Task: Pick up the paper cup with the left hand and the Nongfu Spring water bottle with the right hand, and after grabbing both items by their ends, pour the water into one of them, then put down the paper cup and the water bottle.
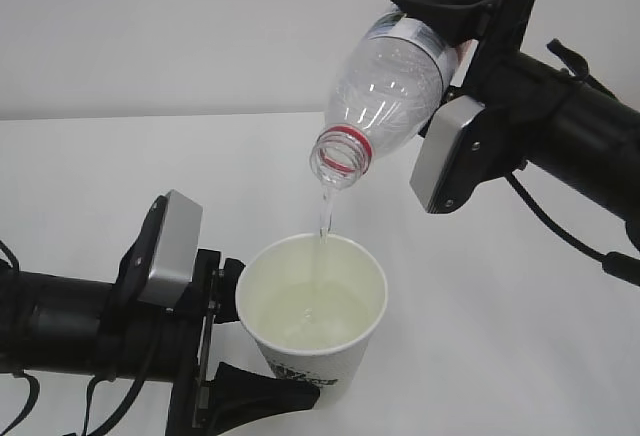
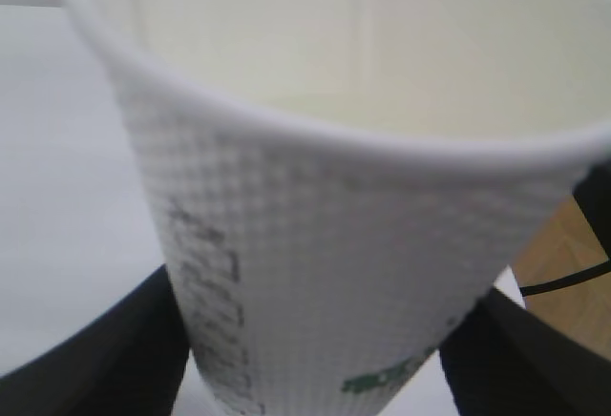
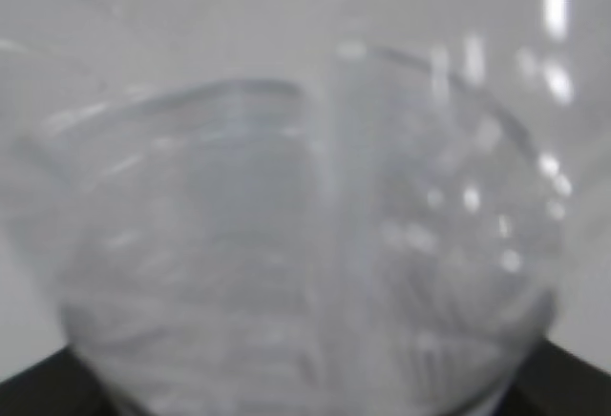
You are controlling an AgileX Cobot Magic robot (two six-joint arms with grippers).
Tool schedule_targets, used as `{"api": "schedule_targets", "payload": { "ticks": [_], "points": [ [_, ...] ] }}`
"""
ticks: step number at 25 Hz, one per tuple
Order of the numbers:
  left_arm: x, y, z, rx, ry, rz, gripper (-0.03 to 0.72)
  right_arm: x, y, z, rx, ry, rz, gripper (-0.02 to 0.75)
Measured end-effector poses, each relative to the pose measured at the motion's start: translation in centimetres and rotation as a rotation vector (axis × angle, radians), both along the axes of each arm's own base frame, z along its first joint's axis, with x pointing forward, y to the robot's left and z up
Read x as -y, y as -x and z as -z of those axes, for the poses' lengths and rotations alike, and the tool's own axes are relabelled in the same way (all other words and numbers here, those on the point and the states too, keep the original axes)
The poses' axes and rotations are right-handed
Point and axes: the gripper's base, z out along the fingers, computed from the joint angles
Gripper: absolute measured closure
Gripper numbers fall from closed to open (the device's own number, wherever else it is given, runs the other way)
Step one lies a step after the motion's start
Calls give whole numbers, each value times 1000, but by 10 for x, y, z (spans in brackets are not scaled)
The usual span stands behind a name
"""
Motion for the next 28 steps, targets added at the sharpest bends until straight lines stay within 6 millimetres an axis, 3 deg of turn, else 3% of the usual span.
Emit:
{"api": "schedule_targets", "payload": {
  "ticks": [28],
  "points": [
    [0,0,0,0,-4,-1,134,0,0,0,4,1,2,246]
  ]
}}
